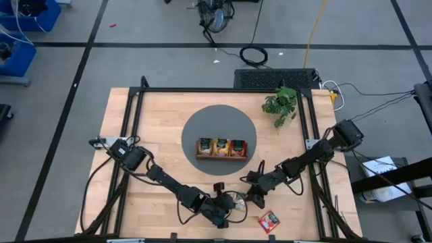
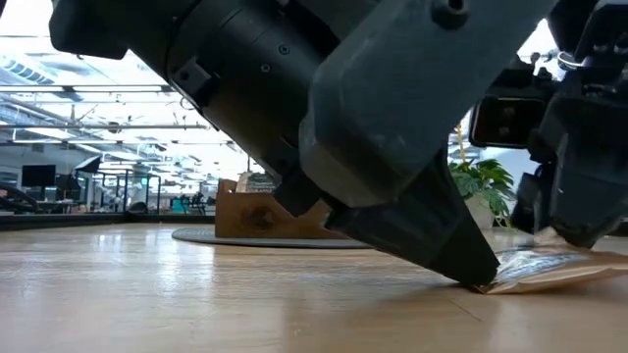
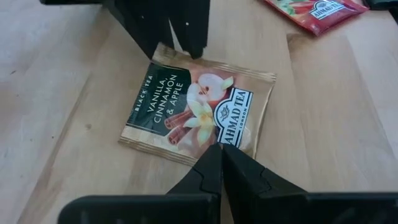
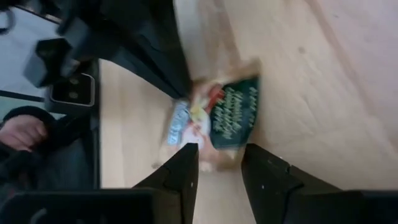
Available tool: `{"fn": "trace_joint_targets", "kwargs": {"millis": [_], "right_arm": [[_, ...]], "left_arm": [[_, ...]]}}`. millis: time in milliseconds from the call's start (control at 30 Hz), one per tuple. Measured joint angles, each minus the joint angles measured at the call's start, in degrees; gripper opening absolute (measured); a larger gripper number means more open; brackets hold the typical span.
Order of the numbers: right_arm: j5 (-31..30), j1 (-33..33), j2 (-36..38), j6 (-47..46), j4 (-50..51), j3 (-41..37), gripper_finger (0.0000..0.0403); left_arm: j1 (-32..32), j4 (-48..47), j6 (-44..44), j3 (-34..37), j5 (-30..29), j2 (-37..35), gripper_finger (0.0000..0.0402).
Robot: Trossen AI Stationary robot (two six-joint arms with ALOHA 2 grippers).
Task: Pick & Place Tea
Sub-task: Put the brown tea bag into the left section of the wooden organizer
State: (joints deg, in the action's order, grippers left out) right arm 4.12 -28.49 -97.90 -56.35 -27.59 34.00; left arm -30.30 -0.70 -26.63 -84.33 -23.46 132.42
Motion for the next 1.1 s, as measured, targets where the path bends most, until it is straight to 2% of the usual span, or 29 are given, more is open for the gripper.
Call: {"fn": "trace_joint_targets", "kwargs": {"millis": [333, 433, 633, 800, 867, 1000, 1100], "right_arm": [[-1.02, 0.37, -1.21, 2.17, -4.32, -0.05, 0.0091], [-0.94, 0.35, -1.25, 5.32, -3.12, -0.05, 0.0073], [-1.12, 0.26, -1.36, 12.23, -2.96, -0.2, 0.0007], [-1.11, 0.26, -1.38, 14.5, -2.88, -0.22, 0.0006], [-0.99, 0.27, -0.92, 16.38, -2.7, -0.27, 0.0003], [-0.92, 0.77, 1.27, 20.13, -2.72, -0.42, 0.0002], [-1.04, 1.09, 3.53, 23.23, -3.09, -0.31, 0.0001]], "left_arm": [[0.06, 0.95, 0.67, 0.02, -1.56, 0.07, 0.0023], [0.06, 1.02, 1.35, 0.02, -2.27, 0.11, 0.0024], [-0.2, 1.69, 3.54, 0.02, -2.71, 0.16, 0.0024], [-0.9, 2.66, 6.64, 0.07, -2.95, 0.07, 0.0024], [-1.37, 1.38, 5.95, 0.07, -1.81, -0.67, 0.0024], [-3.11, -5.18, 3.68, 0.12, 4.05, -4.3, 0.0024], [-5.28, -9.41, 2.73, 0.22, 2.83, -6.96, 0.0024]]}}
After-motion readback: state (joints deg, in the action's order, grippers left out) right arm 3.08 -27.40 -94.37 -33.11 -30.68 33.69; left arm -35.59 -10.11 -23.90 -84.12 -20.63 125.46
